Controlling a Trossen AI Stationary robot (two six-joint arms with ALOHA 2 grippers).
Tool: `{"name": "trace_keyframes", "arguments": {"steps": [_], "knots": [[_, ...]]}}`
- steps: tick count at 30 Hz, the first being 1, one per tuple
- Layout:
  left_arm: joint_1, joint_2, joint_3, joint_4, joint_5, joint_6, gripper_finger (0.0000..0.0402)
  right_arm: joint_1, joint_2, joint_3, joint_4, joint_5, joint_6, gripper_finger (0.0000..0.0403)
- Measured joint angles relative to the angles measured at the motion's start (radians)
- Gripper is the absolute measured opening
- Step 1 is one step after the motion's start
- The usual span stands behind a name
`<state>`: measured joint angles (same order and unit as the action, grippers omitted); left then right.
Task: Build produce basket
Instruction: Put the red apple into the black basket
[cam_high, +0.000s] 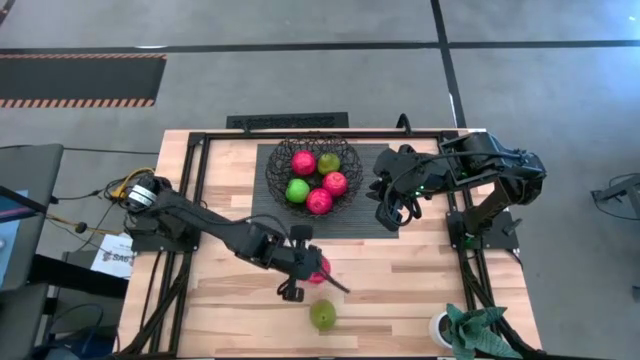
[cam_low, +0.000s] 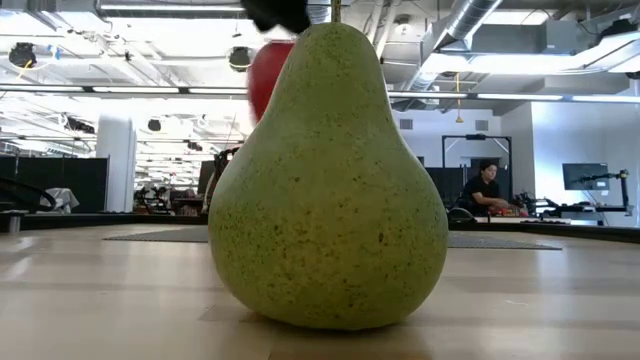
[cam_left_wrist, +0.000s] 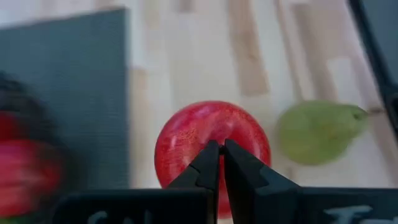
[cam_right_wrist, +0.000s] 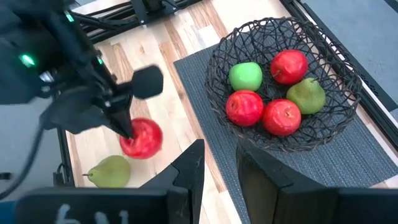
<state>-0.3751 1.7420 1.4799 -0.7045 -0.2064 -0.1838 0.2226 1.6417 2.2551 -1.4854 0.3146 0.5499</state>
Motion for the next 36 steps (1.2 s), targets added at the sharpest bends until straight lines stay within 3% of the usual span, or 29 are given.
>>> {"name": "trace_keyframes", "arguments": {"steps": [5,12,17,25,29,36], "knots": [[0.062,-0.003,0.173,-0.183,-0.100,0.059,0.0000,0.000,0.000,0.000,-0.003,0.000,-0.001,0.0114],[0.253,-0.003,0.297,-0.275,-0.075,0.095,0.0000,-0.003,-0.009,0.035,-0.024,0.000,-0.026,0.0114],[0.432,-0.003,0.299,-0.289,0.030,0.132,0.0000,0.001,-0.016,0.102,-0.024,0.000,-0.049,0.0113],[0.673,-0.002,0.299,-0.308,0.184,0.171,0.0000,0.008,-0.083,0.087,-0.010,0.000,-0.072,0.0111],[0.723,0.016,0.293,-0.320,0.215,0.175,0.0000,0.008,-0.103,0.086,-0.022,0.000,-0.073,0.0108],[0.728,0.026,0.152,-0.214,0.250,0.184,0.0000,0.015,-0.119,0.086,-0.028,0.000,-0.088,0.0107]]}}
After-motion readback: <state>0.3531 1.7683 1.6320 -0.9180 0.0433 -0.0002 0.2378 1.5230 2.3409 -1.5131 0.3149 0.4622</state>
